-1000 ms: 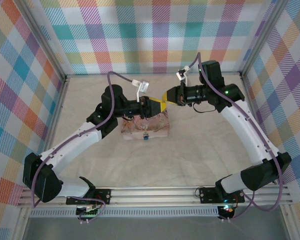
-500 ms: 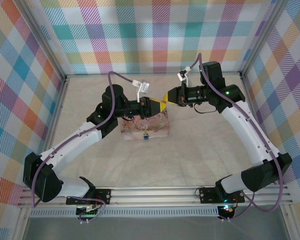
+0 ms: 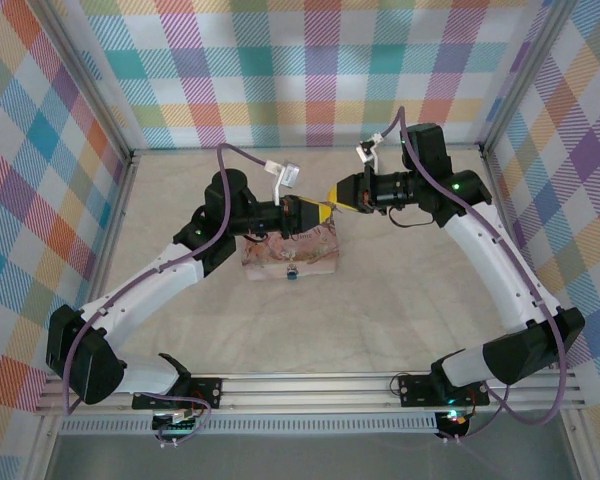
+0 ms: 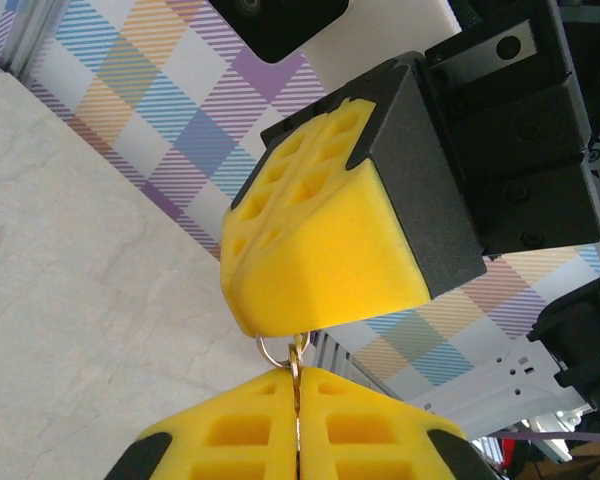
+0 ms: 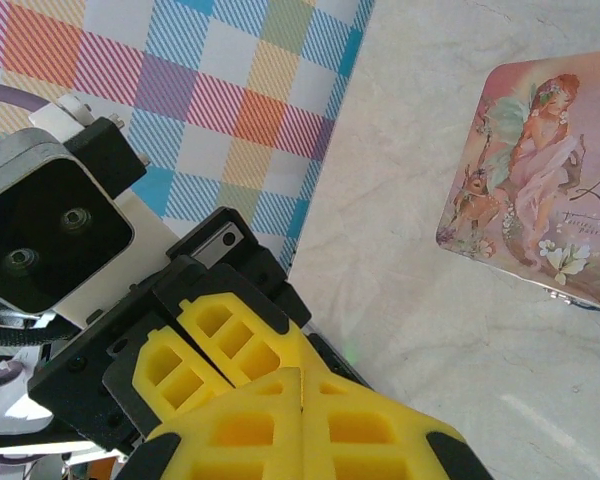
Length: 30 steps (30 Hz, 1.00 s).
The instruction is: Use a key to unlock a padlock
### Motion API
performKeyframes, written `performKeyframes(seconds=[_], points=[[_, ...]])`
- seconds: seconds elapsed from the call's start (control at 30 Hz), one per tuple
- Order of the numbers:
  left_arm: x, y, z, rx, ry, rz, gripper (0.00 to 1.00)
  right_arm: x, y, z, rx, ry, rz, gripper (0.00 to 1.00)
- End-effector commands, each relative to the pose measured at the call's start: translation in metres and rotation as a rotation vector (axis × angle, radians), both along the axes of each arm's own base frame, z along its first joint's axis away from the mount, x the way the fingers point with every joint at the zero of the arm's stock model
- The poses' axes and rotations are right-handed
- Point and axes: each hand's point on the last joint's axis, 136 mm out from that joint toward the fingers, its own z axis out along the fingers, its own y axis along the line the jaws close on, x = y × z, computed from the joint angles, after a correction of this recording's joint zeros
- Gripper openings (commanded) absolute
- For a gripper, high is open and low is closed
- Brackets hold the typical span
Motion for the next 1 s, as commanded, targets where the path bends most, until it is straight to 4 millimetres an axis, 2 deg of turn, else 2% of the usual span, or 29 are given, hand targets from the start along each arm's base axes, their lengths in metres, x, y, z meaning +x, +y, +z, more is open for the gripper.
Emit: performKeyframes(seconds=[0.0, 0.1, 0.17, 0.23, 0.57, 0.7, 0.97], points=[[-0.002, 0.000, 0.014, -0.011, -0.045, 0.014, 0.13, -0.006, -0.003, 0.010, 0.026, -0.021, 0.007, 0.01], [0.000, 0.002, 0.013, -0.009, -0.044, 0.034, 0.50, -0.006, -0.004, 0.011, 0.029, -0.019, 0.008, 0.00], [0.000, 0.003, 0.013, -0.011, -0.043, 0.040, 0.51, -0.006, -0.004, 0.011, 0.028, -0.019, 0.007, 0.00], [0.001, 0.003, 0.012, -0.011, -0.038, 0.044, 0.57, -0.006, -0.004, 0.011, 0.029, -0.020, 0.007, 0.00], [-0.005, -0.011, 0.016, -0.032, -0.042, -0.027, 0.46, -0.005, -0.002, 0.011, 0.040, -0.014, 0.013, 0.00], [-0.002, -0.012, 0.015, -0.029, -0.040, -0.022, 0.44, -0.006, -0.002, 0.010, 0.040, -0.012, 0.015, 0.00], [-0.002, -0.011, 0.015, -0.016, -0.048, -0.015, 0.32, -0.006, -0.002, 0.005, 0.033, -0.008, 0.017, 0.01]])
